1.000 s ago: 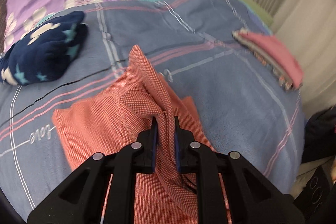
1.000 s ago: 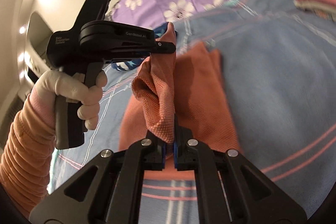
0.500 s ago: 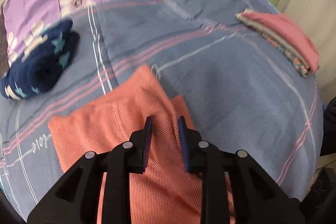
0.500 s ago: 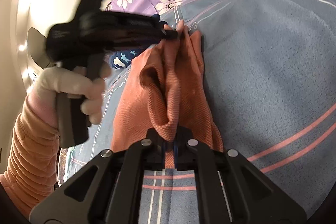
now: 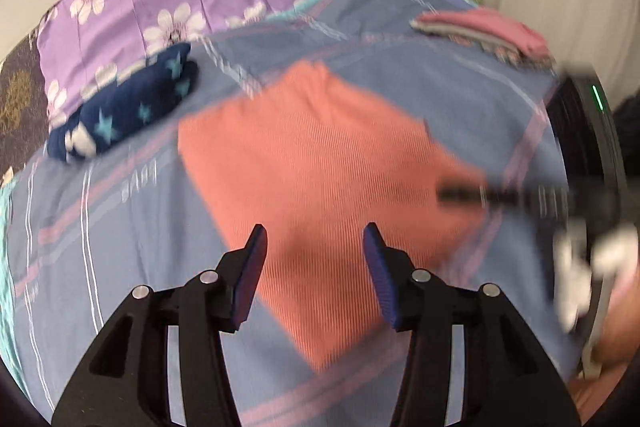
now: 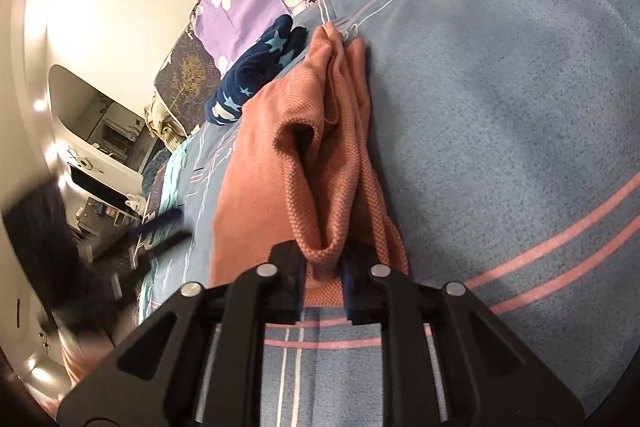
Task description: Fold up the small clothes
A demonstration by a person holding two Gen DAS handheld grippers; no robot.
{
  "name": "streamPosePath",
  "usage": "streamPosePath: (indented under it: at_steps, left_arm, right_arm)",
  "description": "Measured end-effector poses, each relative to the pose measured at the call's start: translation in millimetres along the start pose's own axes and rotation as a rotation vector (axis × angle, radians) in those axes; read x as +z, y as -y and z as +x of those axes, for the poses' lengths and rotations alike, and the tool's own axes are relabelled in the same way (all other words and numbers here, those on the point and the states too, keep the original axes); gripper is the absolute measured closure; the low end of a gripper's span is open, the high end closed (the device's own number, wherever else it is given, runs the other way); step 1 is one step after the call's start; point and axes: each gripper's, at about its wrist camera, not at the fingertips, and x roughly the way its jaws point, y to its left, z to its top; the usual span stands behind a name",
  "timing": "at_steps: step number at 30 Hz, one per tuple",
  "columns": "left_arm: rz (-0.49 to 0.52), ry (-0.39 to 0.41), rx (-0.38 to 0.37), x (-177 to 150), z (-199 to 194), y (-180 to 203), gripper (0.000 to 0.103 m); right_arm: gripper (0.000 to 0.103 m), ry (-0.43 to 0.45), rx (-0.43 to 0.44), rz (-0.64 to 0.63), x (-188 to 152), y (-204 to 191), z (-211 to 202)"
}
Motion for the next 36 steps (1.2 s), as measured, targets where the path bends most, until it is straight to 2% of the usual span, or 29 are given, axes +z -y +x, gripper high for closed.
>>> streamPosePath:
  at_steps: [3,8,11,16,22,31,33,36]
  left_arm:
    - [-0.067,0.009,0.013,-32,-3,-7,0.048]
    - [-0.174,-0.001,0.002,-60,4,-23,0.048]
    - [-0.173,0.011,0.017,-64,7,-21,0.048]
    - [-0.123,0.015,0.001,-63,10,-3,0.047]
    - [-0.11,-0.003,0.074,-60,22,1,0.047]
    - [-0.123,-0.015,0.119,-66,21,-2,0.045]
    - [-0.134,-0.015,0.115,-67,21,-4,0.044]
    - [-0.149,-0.015,0.109,-68,20,-7,0.044]
  right_arm:
    - [0.076,-0.013,-0.014,-0.015,8,-5,4]
    - [0.073,-0.016,-0.064,-0.036,12,-13,10]
    - [0.079,-0.018,-0.082,-0.009,12,-10,15]
    - [0.08,-0.019,-0.081,0.005,13,-9,15]
    - [0.082,-0.018,-0.085,0.003,12,-9,15]
    - [0.094,-0.016,-0.089,0.009,14,-10,17]
    - [0.096,-0.014,-0.067,0.03,16,-11,14]
    - [0.097,0.034,0.019,0.049,23,-21,-5]
